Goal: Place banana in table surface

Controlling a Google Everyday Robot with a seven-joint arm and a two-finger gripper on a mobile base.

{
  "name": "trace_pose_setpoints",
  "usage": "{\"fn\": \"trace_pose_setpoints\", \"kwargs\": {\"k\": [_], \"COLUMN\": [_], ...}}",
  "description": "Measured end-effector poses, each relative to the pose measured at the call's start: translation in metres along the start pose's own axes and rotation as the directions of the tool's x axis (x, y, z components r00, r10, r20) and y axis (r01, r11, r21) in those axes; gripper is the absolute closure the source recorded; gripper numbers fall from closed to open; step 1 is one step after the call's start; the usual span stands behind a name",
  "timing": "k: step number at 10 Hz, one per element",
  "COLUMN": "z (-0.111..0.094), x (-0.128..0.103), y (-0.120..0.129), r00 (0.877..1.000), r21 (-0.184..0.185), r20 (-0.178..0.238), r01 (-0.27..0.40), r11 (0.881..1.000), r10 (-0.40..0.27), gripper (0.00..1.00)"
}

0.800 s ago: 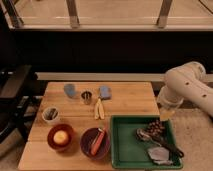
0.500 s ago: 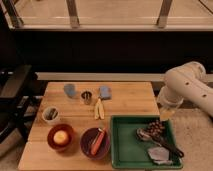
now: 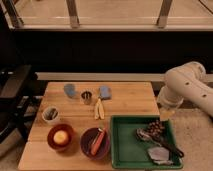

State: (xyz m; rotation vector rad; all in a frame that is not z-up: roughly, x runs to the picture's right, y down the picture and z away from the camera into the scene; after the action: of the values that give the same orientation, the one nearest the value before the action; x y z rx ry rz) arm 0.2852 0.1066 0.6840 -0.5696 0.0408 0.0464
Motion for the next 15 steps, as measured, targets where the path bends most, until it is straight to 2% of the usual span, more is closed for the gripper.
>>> {"fn": "trace_pose_setpoints", "kwargs": {"k": [10, 12, 13, 14, 15], "z": [0.0, 0.0, 0.001, 0.003, 0.006], "x": [0.0, -0.002, -0.011, -0.018, -0.031], "y": [0.0, -0.004, -0.011, -0.02, -0.031], "r00": [1.0, 0.999, 0.988, 0.972, 0.949], "r21": [0.0, 0.014, 0.029, 0.04, 0.051], "r20": [0.0, 0.014, 0.023, 0.021, 0.015], "r01": [0.0, 0.05, 0.152, 0.232, 0.313], "r11": [1.0, 0.999, 0.988, 0.972, 0.948], "r10": [0.0, -0.05, -0.153, -0.233, -0.315], "gripper": [0.35, 0.35, 0.35, 0.35, 0.35]}}
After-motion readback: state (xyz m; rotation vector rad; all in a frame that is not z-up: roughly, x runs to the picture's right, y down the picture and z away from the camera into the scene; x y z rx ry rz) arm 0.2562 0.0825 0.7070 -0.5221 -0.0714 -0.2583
